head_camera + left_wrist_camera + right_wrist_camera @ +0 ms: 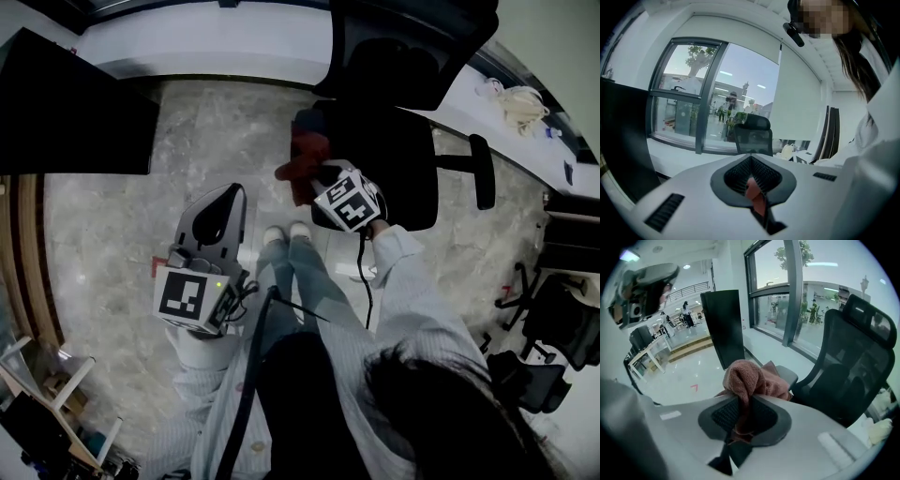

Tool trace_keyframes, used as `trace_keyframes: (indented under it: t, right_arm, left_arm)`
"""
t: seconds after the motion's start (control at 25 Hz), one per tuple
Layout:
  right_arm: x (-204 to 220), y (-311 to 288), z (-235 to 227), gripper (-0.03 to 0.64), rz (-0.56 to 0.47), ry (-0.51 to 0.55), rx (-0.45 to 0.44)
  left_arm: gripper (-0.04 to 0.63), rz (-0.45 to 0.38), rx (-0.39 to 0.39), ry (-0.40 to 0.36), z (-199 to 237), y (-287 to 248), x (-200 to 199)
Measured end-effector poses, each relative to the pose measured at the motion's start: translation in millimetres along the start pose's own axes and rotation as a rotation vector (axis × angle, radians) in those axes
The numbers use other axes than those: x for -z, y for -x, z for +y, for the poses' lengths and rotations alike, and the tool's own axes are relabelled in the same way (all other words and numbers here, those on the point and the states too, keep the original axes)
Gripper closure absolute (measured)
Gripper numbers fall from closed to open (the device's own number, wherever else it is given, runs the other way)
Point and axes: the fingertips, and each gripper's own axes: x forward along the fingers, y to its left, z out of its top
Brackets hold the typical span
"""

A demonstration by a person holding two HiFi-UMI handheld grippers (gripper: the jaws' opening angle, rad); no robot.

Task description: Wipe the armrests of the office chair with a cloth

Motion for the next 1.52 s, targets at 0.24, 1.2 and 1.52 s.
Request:
trace_keyframes:
  t: [0.24, 1.2, 1.52]
  right_arm:
    - [-41.0, -44.5, -82.4, 0.56, 0.048, -0.05, 0.136]
    - [29.9, 27.5, 67.6, 0.56, -0.033, -0.112, -0.067]
    - [-43.2, 118.7, 41.2, 0.56, -0.501, -0.446, -0.094]
  left_arm:
    - [0.592, -0.004, 0.009, -0.014, 1.5, -1.9, 6.1]
    - [0.592, -0.04, 0.05, 0.003, -19.0, -4.2, -6.7]
    - [0.592, -0.129, 0.108, 0.027, -50.2, 21.4, -28.8]
